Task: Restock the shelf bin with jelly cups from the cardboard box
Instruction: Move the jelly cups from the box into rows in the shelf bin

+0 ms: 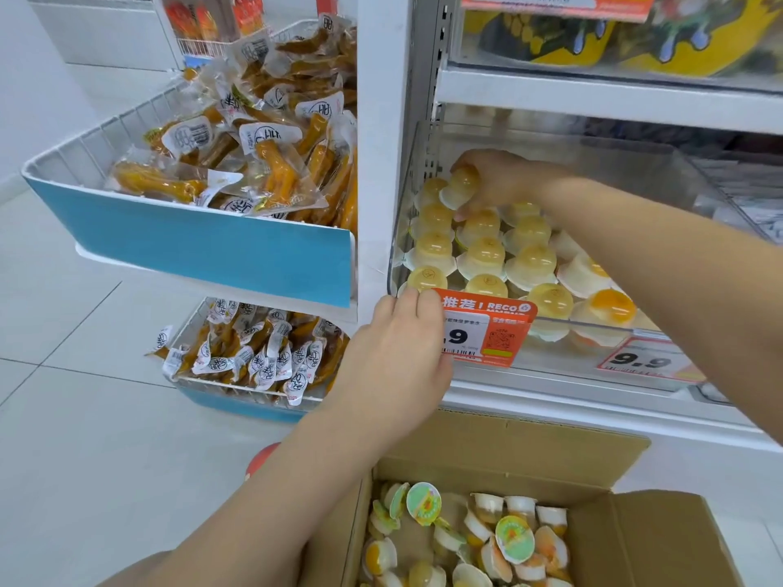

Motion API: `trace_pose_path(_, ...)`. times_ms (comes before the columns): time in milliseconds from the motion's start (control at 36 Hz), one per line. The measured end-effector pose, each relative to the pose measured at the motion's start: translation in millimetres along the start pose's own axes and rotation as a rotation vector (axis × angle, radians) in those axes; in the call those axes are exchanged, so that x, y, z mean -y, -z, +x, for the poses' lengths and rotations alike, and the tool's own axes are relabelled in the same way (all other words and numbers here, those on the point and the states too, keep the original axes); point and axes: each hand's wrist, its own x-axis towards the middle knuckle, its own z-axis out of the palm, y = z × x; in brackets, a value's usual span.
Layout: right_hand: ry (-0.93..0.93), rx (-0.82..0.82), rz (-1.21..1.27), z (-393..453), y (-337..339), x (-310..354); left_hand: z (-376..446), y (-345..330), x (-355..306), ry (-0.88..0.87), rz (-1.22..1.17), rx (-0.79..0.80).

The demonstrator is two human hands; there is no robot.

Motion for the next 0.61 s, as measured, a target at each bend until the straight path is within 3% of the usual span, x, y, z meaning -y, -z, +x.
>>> trace_pose_path(194,0.045,-0.279,0.195,-72,10,2,-3,7,10,0.006,-0.022,0.069)
trace_pose_path(444,0.222,-0.471,0.376,-240,-32,6,-35,-7,19,0.113,-0.276,0.168)
trace_pose_path(556,0.270,-0.471,0.339,-295,-76,-3,-63,-53,11,0.204,-0.500,0.209)
trace_pose_path(611,0.253,-0.385,0.330,-313,-105,-12,-77,-81,12,0.208,-0.530,0.340)
